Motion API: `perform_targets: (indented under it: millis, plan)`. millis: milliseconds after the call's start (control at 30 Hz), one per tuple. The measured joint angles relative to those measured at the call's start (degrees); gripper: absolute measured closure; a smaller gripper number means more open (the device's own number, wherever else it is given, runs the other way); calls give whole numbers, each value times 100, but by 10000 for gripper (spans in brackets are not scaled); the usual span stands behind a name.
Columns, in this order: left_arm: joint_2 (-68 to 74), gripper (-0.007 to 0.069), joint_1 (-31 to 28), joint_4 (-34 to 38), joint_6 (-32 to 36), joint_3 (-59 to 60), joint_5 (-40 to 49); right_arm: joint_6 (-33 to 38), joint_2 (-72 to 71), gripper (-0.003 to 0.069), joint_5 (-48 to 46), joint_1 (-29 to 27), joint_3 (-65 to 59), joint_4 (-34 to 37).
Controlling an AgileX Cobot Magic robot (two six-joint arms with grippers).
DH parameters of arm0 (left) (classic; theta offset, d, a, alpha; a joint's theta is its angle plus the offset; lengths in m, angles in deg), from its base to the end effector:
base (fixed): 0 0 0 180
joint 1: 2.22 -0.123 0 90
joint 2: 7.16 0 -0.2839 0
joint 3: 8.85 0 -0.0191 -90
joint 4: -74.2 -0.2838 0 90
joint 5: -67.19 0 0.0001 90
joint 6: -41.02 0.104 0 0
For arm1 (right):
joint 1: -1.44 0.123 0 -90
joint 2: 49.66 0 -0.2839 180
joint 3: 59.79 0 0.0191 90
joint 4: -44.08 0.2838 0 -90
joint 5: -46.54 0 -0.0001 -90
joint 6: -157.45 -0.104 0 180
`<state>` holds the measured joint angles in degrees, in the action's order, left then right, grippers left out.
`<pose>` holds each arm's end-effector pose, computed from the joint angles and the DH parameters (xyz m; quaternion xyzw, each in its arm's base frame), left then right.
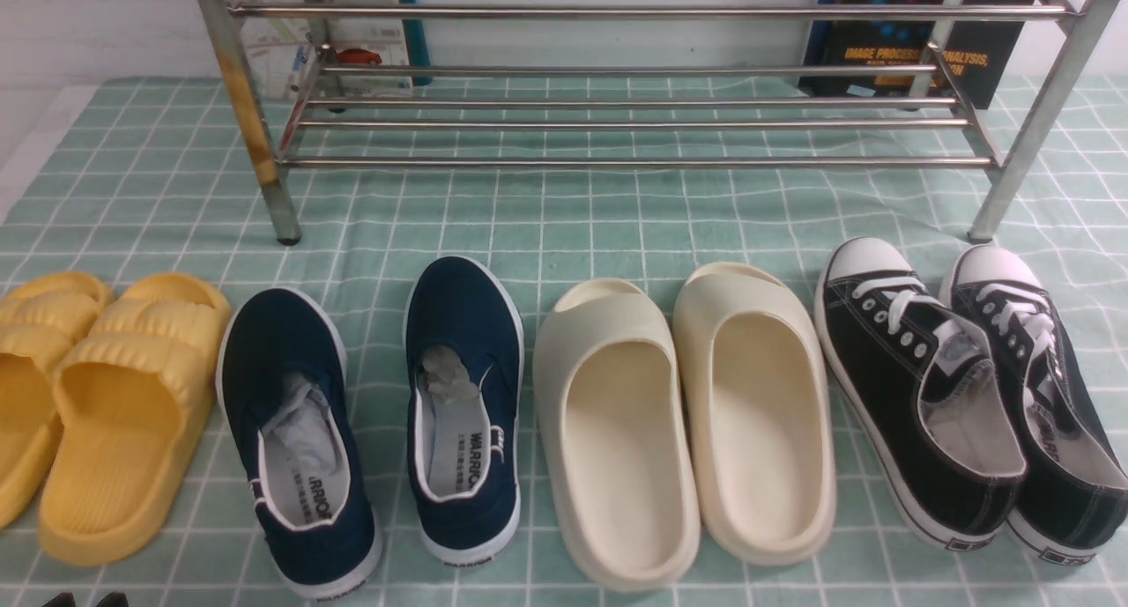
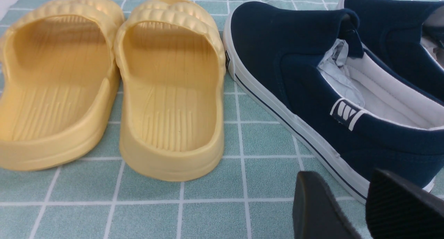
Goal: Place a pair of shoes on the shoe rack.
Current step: Use the right arm to grab the shoe closest to it
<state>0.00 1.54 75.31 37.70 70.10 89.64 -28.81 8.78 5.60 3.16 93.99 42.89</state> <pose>0.0985 -0.0072 0.1635 -0.0020 0.8119 -0.0443 0.5822 0.2166 0.0051 0.3497 0.0314 0.8888 0.0222 0.4566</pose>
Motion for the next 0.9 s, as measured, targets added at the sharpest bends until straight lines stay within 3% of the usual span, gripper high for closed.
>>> perform_targets:
  millis: [33, 67, 200, 333, 367, 500, 567, 667, 800, 900]
  plan:
    - [0, 386, 0, 0, 0, 0, 0, 75, 59, 645, -62, 30, 30, 42]
    - [0, 386, 0, 0, 0, 0, 0, 626, 500, 641, -484, 267, 255, 396]
    - [0, 386, 0, 0, 0, 0, 0, 1029, 1213, 606, -868, 679, 539, 915]
    - [0, 386, 0, 0, 0, 0, 0, 1100, 2113, 428, -1105, 1291, 644, 939]
    - [0, 386, 0, 0, 0, 0, 0, 1100, 2187, 419, -1114, 1315, 644, 918]
    - [0, 386, 0, 0, 0, 0, 0, 1100, 2932, 211, -1073, 1643, 644, 630]
    - [0, 386, 0, 0, 0, 0, 0, 1022, 3195, 161, -876, 1666, 644, 511]
    - [0, 386, 0, 0, 0, 0, 0, 805, 3534, 144, -490, 1666, 648, 353]
    - [0, 386, 0, 0, 0, 0, 0, 667, 3927, 181, -151, 1666, 648, 300]
    - [0, 386, 0, 0, 0, 0, 0, 626, 4387, 280, 118, 1666, 648, 300]
